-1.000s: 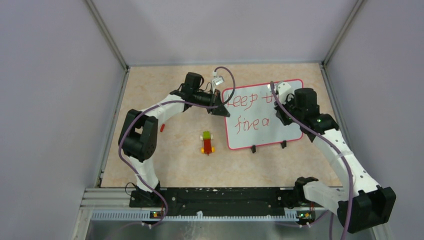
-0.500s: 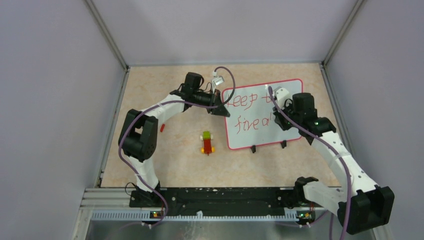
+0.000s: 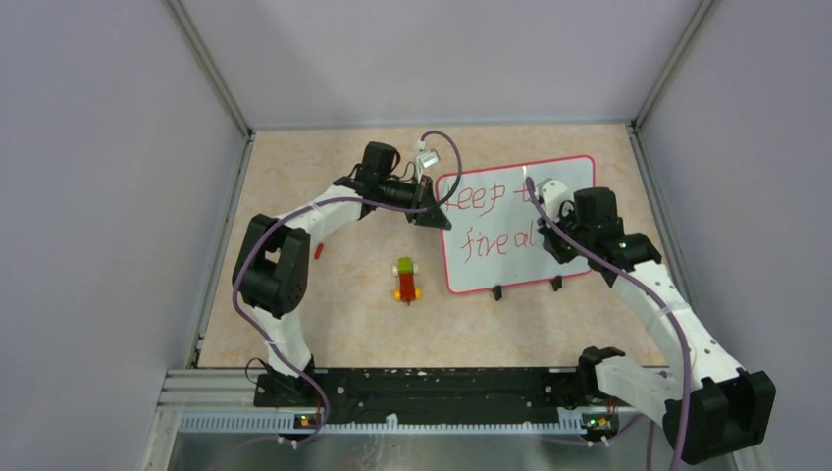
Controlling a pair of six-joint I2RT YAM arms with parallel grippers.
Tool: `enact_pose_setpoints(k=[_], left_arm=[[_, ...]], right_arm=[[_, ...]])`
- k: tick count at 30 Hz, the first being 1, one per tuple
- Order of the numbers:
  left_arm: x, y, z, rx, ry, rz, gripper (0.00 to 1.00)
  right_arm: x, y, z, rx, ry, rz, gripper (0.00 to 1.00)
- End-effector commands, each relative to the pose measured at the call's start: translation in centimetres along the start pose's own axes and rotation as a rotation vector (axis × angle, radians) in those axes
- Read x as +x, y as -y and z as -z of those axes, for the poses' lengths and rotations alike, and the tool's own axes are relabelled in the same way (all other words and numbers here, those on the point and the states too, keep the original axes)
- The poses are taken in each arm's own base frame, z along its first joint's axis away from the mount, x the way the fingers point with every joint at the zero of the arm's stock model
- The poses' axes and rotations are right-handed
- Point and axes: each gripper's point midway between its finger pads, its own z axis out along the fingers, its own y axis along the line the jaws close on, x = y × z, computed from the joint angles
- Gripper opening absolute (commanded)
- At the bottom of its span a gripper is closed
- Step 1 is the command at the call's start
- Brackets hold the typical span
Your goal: Write a sentence on the whiteboard
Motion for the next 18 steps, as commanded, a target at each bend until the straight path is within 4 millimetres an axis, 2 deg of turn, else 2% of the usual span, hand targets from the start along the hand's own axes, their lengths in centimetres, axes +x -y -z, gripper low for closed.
enact_pose_setpoints(k=[1,6,13,18], left_arm=[[-1.2,1.0,0.3,0.024,0.021,-0.068,0.0],[-1.1,1.0,0.3,0.027,0.02,-0.071,0.0],[-1.2,1.2,0.3,0.029,0.02,-0.077,0.0],[-1.2,1.2,0.3,0.029,0.02,-0.076,0.0]], right_arm=[[-4.2,1.9,2.8,0.074,0.115,0.023,0.0],[-4.9,1.9,2.7,0.068,0.135,0.011,0.0],[-4.6,1.6,1.1,0.041,0.123,0.003,0.0],[-4.1,2.2,0.4,0.072,0.107,0.006,0.0]])
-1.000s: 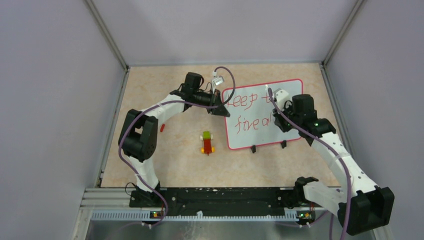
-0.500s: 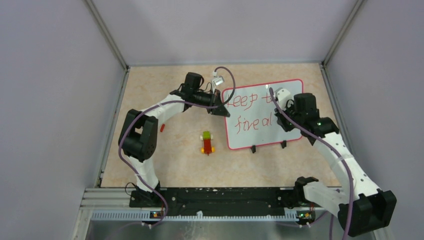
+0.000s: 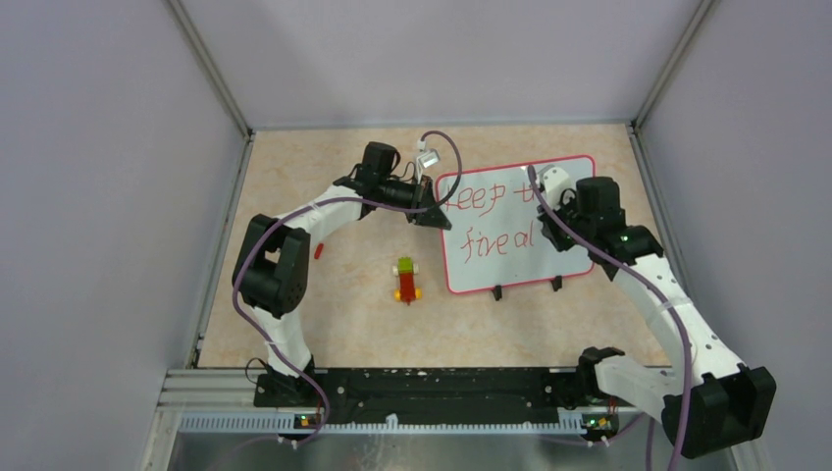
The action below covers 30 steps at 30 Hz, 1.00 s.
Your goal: Write a sentence on the whiteboard
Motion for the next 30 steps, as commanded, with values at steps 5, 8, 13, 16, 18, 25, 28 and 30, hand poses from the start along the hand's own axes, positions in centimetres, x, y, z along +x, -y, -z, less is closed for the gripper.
enact_pose_setpoints(k=[5,8,13,16,18,25,28,30], left_arm=[[-1.1,1.0,0.3,0.028,0.02,-0.071,0.0],[-1.2,1.1,0.3,0.029,0.02,-0.072,0.0],[-1.2,1.1,0.3,0.029,0.02,-0.072,0.0],[-1.2,1.0,0.3,0.027,0.02,-0.071,0.0],[-1.2,1.0,0.3,0.027,0.021,-0.072,0.0],[-1.2,1.1,0.3,0.027,0.021,-0.074,0.0],[-1.1,1.0,0.3,0.027,0.02,-0.072,0.0],[-1.2,1.0,0.3,0.027,0.021,-0.073,0.0]], right_arm=[[-0.4,2.0,-0.3,0.092,0.018,0.002,0.0],[-0.1,2.6,-0.1,0.12,0.008,0.003,0.0],[-0.1,2.9,0.1,0.135,0.013,-0.002,0.0],[-0.1,2.7,0.0,0.121,0.015,-0.005,0.0],[0.1,2.7,-0.2,0.118,0.009,-0.006,0.0],[1.1,0.9,-0.5,0.029,-0.013,0.01,0.0],[2.2,0.3,-0.8,0.0,-0.043,0.016,0.0],[2.8,0.1,-0.9,-0.008,-0.06,0.019,0.0]])
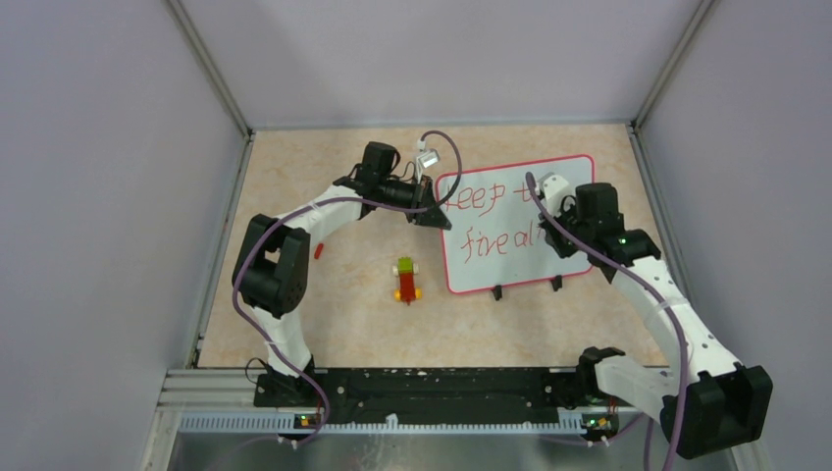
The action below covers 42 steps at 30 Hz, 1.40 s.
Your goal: Write a sentence on the whiteboard
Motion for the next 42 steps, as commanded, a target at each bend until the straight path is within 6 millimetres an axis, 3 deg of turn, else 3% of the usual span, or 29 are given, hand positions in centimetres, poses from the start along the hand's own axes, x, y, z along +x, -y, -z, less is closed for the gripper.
enact_pose_setpoints(k=[1,5,15,22,30,36,42], left_arm=[[-1.2,0.9,0.3,0.022,0.022,-0.073,0.0],[-1.2,1.0,0.3,0.023,0.022,-0.076,0.0],[-1.3,1.0,0.3,0.024,0.023,-0.073,0.0],[-1.4,1.1,0.3,0.026,0.024,-0.077,0.0],[-1.2,1.0,0.3,0.027,0.021,-0.075,0.0],[-1.2,1.0,0.3,0.026,0.021,-0.076,0.0],[-1.3,0.8,0.2,0.027,0.02,-0.073,0.0]], right_arm=[[1.3,-0.5,-0.5,-0.032,-0.025,0.017,0.0],[1.7,0.0,-0.4,-0.005,-0.042,0.03,0.0],[-3.3,1.6,2.7,0.053,0.086,0.03,0.0],[-4.6,1.9,2.7,0.056,0.123,0.02,0.0],[-4.5,2.4,1.3,0.075,0.115,0.014,0.0],[-3.1,2.4,0.4,0.082,0.074,0.025,0.0],[-2.7,2.1,0.8,0.072,0.061,0.026,0.0]])
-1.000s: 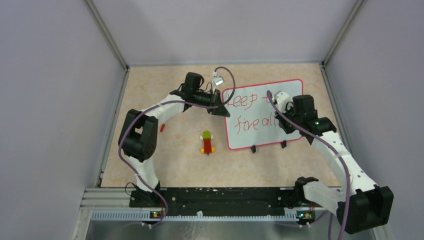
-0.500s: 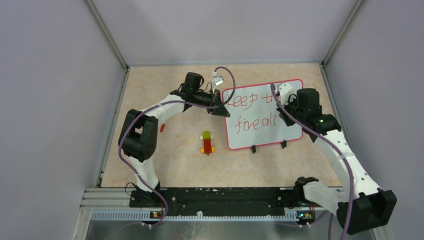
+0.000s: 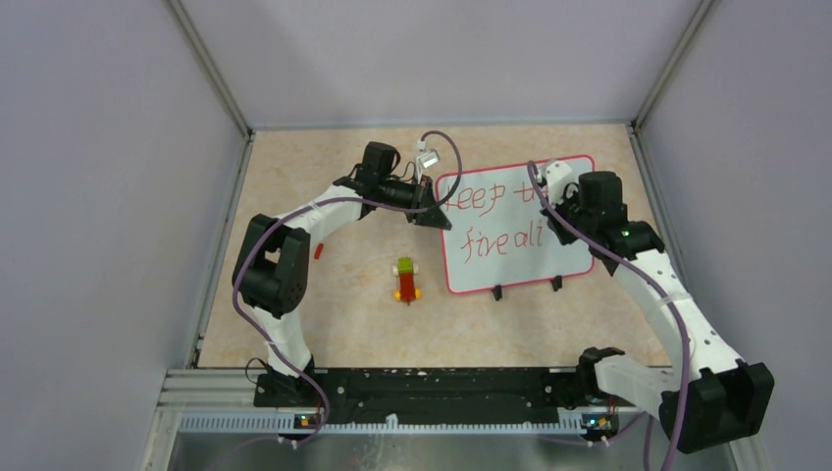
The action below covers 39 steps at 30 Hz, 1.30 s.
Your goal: Write a sentence on the whiteboard
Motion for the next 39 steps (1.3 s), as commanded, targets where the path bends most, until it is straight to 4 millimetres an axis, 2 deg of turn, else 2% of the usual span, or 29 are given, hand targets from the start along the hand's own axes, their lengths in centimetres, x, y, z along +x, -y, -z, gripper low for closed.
enact_pose_setpoints(k=[1,9,11,16,23,30,39], left_arm=[[-1.3,0.8,0.2,0.026,0.02,-0.071,0.0],[-1.4,1.1,0.3,0.025,0.023,-0.075,0.0],[-1.4,1.2,0.3,0.028,0.022,-0.075,0.0],[-1.4,1.2,0.4,0.026,0.022,-0.079,0.0],[-1.3,1.1,0.3,0.027,0.021,-0.076,0.0],[-1.1,1.1,0.3,0.027,0.019,-0.078,0.0],[-1.1,1.1,0.3,0.03,0.018,-0.08,0.0]], right_arm=[[-0.3,0.6,0.5,0.024,0.016,0.0,0.0],[-1.3,0.8,2.3,0.031,0.046,0.01,0.0],[-1.0,0.9,2.5,0.043,0.041,0.016,0.0],[0.6,0.5,1.8,0.038,0.006,0.019,0.0],[0.7,0.5,0.9,0.036,0.004,0.018,0.0],[1.8,0.6,-0.3,0.044,-0.024,0.026,0.0],[4.0,0.2,-0.3,0.049,-0.079,0.038,0.0]])
